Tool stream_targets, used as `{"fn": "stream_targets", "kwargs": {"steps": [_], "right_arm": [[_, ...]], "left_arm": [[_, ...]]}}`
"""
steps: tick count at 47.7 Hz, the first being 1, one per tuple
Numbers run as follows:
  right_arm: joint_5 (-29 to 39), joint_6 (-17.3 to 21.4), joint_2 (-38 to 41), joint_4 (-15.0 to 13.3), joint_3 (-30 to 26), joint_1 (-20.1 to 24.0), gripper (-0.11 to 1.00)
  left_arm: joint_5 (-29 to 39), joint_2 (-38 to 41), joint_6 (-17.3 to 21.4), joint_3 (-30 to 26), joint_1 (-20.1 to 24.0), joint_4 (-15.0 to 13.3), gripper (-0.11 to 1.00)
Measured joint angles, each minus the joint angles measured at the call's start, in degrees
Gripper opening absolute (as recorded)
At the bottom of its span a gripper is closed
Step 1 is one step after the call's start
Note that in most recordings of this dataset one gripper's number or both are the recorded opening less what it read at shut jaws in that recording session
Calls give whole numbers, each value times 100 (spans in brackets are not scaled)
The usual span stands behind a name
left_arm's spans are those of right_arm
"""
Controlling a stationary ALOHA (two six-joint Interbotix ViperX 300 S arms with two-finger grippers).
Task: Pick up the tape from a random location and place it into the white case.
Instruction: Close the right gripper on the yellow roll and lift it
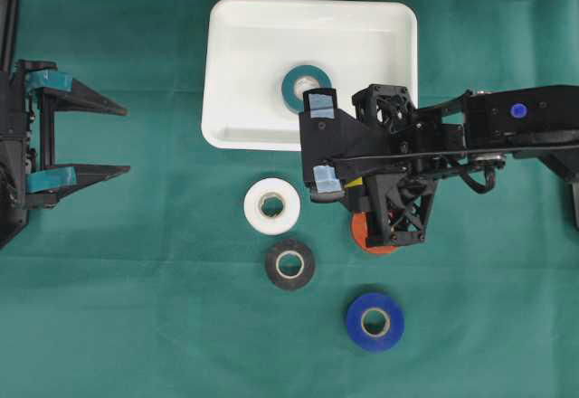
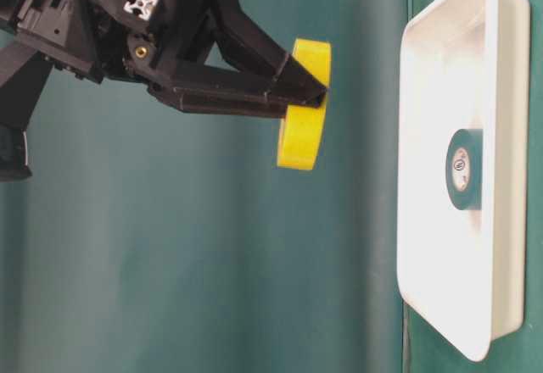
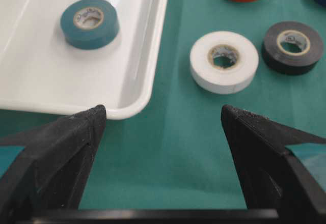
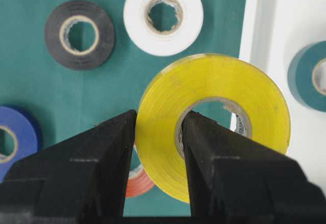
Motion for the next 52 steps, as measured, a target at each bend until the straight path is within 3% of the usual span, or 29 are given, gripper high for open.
{"fn": "stream_targets", "kwargs": {"steps": [32, 52], "right_arm": [[0, 0, 0, 0, -9, 9, 30], [-9, 0, 0, -246, 0, -202, 30]], "left_arm": [[0, 0, 0, -9, 0, 0, 94], [0, 0, 0, 0, 0, 0, 94]]}}
